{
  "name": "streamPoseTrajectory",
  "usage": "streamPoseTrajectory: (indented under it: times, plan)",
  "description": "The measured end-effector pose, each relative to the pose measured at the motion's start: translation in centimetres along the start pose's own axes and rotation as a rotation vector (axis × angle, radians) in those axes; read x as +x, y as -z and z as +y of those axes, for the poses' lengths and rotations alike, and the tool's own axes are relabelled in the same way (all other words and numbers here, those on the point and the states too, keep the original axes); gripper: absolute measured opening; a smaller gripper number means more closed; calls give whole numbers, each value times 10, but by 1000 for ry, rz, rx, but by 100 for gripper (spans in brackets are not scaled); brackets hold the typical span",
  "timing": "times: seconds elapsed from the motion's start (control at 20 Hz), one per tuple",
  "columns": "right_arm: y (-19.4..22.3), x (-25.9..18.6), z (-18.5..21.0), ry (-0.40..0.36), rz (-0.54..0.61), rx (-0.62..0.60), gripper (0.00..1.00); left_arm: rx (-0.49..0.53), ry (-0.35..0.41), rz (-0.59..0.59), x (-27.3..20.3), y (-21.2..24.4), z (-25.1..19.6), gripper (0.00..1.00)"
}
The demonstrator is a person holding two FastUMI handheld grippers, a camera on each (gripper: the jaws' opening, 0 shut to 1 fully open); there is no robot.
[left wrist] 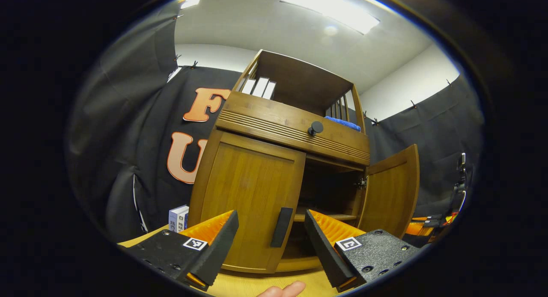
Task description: Open the right door of the double-door shoe cabinet with the right hand, and open the left door with the left hand.
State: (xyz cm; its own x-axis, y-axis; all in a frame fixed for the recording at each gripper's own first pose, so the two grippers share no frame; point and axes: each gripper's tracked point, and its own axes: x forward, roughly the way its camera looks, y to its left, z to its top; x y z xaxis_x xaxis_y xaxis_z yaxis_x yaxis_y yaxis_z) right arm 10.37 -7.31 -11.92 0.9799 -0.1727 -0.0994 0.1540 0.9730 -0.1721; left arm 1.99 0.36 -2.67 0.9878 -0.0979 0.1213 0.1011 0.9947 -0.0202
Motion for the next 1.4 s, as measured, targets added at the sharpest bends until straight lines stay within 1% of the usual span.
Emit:
streamPoseTrajectory:
  times: [0.1, 0.15, 0.2, 0.25, 0.3, 0.35, 0.45, 0.5, 0.55, 0.7, 0.95, 1.1, 1.25, 1.3, 1.35, 1.4]
  plan:
    - [3, -3, -14, 43, 2, -7, 28, 3, -6, -3, 0, -1, 2, 94]
    - [2, -3, -18, 54, 2, 0, 28, 3, -9, -4, 0, 0, 3, 98]
    - [2, -6, -26, 75, 4, 4, 22, 2, -10, -4, -1, 0, 4, 94]
    - [2, -8, -35, 96, 2, 3, 24, 2, -11, -3, -1, 0, 4, 98]
    - [4, -9, -45, 114, 4, 1, 21, 2, -12, -3, -1, 0, 5, 98]
    - [4, -11, -52, 118, 4, 15, 10, 1, -11, -1, -1, 0, 5, 98]
    - [7, -15, -64, 102, 7, 55, 10, 1, -9, 2, -2, 1, 4, 98]
    - [8, -17, -70, 89, 3, 51, 31, 3, -10, 0, -2, -1, 4, 98]
    - [10, -19, -75, 71, -6, 40, 21, 5, -12, -3, -2, -2, 4, 98]
    - [11, -19, -85, 38, -12, 70, 21, 3, -10, -8, -4, -3, 2, 97]
    - [14, -21, -90, -1, -25, 75, 21, 7, -19, -8, -6, -4, 3, 98]
    - [18, -29, -100, 35, -23, 59, 21, 2, -19, -9, -7, -3, 2, 98]
    - [16, -49, -120, 99, -34, 67, 21, -12, -3, -4, -5, -1, -3, 98]
    - [11, -56, -120, 100, -47, 74, 21, -13, 0, -2, -4, -1, -4, 94]
    - [6, -65, -116, 97, -61, 87, 21, -13, 0, 0, -4, 0, -5, 98]
    - [1, -71, -114, 104, -73, 96, 21, -12, 1, 1, -3, 1, -6, 98]
